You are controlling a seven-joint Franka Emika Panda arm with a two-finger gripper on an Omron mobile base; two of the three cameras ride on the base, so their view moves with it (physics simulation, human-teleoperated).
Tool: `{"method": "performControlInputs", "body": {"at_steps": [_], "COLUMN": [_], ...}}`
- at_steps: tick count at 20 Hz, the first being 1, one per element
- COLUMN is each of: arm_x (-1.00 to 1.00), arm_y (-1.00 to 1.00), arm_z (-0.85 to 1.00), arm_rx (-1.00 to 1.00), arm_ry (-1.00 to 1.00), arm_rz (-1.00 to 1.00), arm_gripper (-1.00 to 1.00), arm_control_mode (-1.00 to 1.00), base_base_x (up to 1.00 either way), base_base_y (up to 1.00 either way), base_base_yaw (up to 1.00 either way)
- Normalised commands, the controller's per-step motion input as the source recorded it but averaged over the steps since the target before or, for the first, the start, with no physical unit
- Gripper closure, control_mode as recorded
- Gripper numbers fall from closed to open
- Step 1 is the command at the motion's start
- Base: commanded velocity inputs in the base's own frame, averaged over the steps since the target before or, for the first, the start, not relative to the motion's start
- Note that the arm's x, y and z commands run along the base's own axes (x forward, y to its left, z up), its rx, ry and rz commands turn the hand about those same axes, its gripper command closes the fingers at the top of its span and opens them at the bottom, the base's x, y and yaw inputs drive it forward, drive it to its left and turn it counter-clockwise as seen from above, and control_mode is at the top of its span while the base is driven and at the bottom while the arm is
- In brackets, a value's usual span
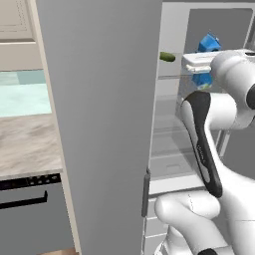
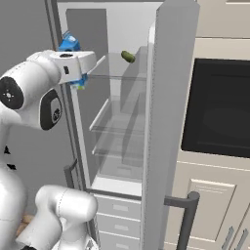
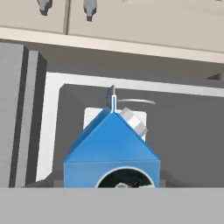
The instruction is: Take out the milk from the fridge and place it on the tray on the counter. Then take the sugar cube near the tray and place it in the tray.
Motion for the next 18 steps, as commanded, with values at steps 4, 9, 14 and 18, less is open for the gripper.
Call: {"method": "performControlInputs", "body": {"at_steps": [4, 9, 14, 18], "arm_x": [-0.63, -0.6, -0.48, -0.59], "arm_y": [0.03, 0.0, 0.0, 0.0], "arm_z": [0.0, -0.17, -0.44, -0.62], "arm_rx": [0.07, 0.03, 0.03, 0.01], "arm_ry": [0.26, 0.12, 0.05, 0.0], "arm_rz": [-0.08, -0.02, -0.01, 0.0], "arm_gripper": [1.0, 1.0, 1.0, 1.0], "arm_control_mode": [-1.0, -1.0, -1.0, -1.0], "base_base_x": [0.0, 0.0, 0.0, 0.0], "base_base_y": [0.0, 0.0, 0.0, 0.0], "base_base_yaw": [0.0, 0.0, 0.0, 0.0]}}
